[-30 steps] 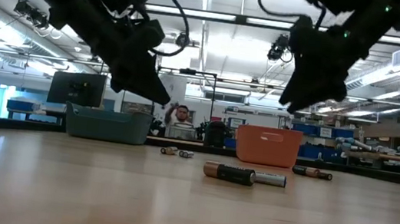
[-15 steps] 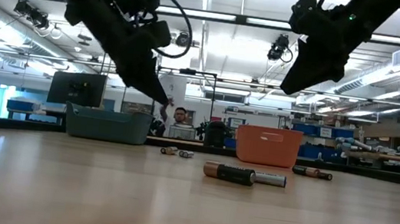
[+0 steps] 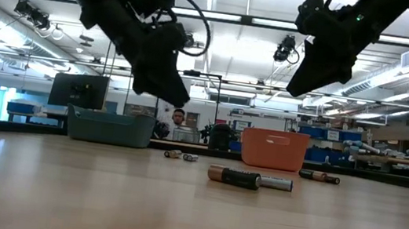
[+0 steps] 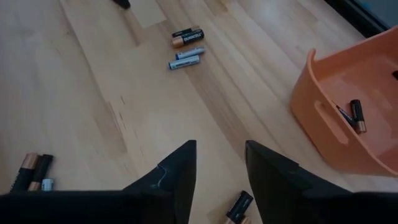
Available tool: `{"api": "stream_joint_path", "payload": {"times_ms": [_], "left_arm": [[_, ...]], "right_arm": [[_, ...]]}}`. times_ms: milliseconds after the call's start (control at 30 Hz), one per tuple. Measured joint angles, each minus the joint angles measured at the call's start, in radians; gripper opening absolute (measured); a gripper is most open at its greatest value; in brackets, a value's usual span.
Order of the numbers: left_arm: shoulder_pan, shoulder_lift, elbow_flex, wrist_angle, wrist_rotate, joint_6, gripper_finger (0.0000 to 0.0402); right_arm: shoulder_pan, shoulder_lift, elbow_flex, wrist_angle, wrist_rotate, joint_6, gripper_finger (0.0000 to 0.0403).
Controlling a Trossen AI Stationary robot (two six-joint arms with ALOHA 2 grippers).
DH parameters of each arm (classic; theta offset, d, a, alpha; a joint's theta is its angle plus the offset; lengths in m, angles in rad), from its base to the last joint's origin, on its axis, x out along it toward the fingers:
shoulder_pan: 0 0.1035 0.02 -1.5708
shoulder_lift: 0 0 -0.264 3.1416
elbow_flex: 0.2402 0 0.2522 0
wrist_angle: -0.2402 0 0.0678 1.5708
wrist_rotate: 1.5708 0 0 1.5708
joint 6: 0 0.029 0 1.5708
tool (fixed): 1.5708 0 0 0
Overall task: Sort batteries
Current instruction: Put the silver battery into the yellow bin
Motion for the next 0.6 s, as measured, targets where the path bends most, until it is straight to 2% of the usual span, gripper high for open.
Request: {"api": "stream_joint_path", "payload": {"times_ms": [233, 600], "left_arm": [[-0.003, 0.125, 0.062, -0.003, 0.001, -0.107, 0.0176], [-0.014, 0.317, 0.251, -0.191, -0.049, -0.189, 0.0173]], "right_arm": [[0.000, 0.000, 0.000, 0.002, 0.000, 0.000, 0.0149], [0.000, 0.000, 0.000, 0.006, 0.004, 0.000, 0.0148]]}}
